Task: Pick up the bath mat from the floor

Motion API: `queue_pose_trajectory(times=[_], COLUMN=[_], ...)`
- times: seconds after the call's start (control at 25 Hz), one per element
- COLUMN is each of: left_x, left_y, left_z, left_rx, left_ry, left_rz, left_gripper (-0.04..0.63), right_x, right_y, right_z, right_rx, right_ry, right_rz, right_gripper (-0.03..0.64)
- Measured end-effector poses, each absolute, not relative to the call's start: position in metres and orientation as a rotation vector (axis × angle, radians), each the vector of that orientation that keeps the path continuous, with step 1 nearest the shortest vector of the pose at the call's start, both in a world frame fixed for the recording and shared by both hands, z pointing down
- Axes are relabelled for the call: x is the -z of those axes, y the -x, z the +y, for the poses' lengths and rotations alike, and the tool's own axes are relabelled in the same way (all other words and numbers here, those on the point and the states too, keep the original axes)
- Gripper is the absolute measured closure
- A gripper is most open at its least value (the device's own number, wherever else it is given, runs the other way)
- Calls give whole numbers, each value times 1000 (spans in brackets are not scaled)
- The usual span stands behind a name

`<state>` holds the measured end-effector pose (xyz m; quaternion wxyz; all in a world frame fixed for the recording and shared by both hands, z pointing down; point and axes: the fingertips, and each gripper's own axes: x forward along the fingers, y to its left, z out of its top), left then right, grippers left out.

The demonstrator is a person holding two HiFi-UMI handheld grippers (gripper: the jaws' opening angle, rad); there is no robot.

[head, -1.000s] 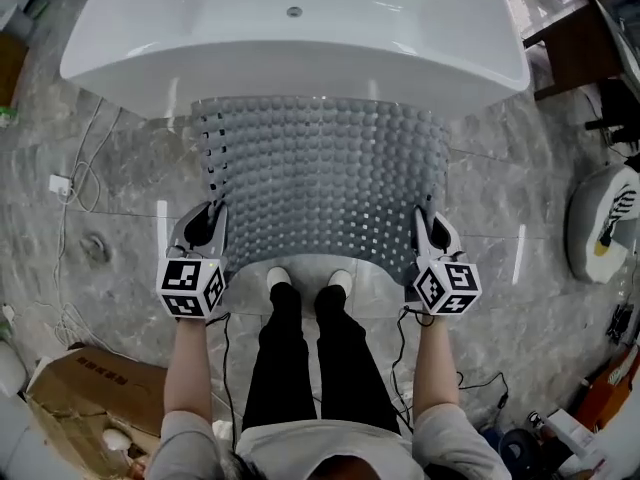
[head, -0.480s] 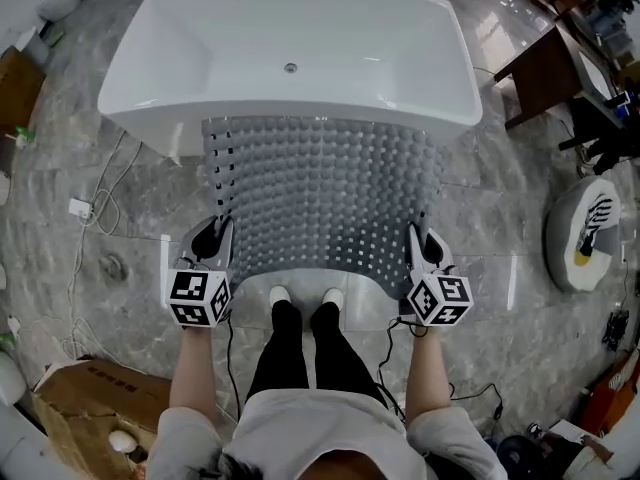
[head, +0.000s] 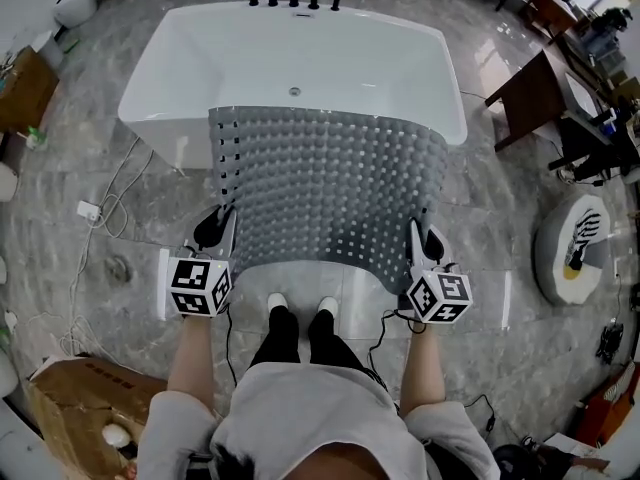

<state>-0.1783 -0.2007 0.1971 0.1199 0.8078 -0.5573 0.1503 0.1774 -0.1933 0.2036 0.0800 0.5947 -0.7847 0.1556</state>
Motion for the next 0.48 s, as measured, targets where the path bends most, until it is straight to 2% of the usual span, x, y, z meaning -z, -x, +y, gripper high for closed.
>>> queue_pose_trajectory(times=[0.48], left_x=[-133], left_y=[175], left_z=[-175], left_rx=[-327], left_ry=[-2409], left_rz=[-1718], left_gripper=[549], right_x=[-136], right_y=[-182], right_z=[-174], right_rx=[-324], right_ry=[-1796], right_rz=[-2413], right_gripper=[584])
